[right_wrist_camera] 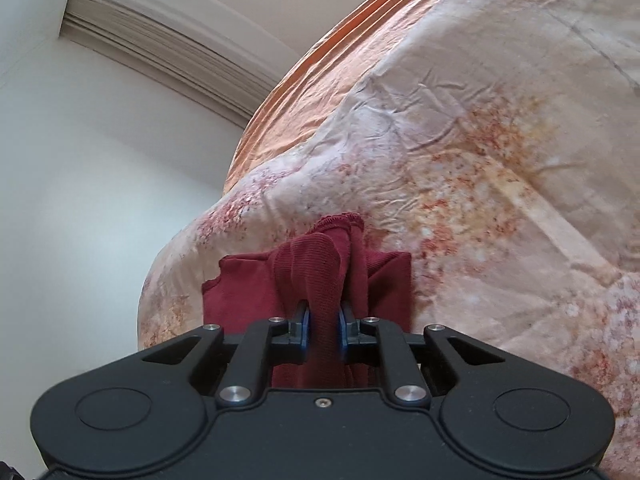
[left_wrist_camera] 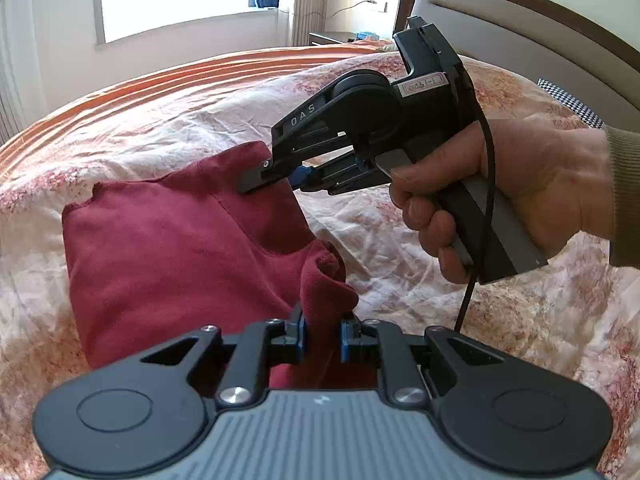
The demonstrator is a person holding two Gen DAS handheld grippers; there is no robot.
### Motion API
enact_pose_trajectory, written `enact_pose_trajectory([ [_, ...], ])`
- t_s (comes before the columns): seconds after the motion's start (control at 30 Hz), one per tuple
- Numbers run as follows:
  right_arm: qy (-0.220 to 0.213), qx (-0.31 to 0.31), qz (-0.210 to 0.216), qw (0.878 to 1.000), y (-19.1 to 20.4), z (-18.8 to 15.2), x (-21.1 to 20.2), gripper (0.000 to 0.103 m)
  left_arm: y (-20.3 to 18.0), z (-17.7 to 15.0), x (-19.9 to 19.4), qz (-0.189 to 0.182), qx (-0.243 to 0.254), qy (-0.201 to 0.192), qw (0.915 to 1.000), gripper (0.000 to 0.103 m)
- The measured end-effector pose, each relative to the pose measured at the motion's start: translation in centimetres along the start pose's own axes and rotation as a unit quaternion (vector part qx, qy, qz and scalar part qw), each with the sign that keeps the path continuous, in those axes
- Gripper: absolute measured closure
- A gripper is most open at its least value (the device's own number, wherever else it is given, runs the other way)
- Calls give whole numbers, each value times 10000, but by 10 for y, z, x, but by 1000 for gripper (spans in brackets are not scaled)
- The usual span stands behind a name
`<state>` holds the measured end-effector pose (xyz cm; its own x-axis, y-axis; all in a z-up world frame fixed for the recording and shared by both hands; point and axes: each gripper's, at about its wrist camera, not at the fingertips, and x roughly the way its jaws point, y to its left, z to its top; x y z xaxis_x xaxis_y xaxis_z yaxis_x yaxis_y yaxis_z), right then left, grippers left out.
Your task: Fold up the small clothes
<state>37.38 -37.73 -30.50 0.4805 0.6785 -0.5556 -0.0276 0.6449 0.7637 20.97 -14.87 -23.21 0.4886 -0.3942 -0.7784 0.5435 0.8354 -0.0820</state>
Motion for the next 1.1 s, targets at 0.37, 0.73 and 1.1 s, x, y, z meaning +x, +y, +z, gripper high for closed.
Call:
enact_pose_trajectory([
  [0.37,-24,-13,-122,9999,-2,-2,-3,75,0,4,11,-32,-172,206,9996,84],
  [0.73,-95,-84,-183,9998,-1,-4,-14,67,-5,4,9,-40,-151,224,9996,60],
  [1.1,-365,-252,-229,9988,0,-32,-56,59,-39,-15,0,37,832,125,9964,39],
])
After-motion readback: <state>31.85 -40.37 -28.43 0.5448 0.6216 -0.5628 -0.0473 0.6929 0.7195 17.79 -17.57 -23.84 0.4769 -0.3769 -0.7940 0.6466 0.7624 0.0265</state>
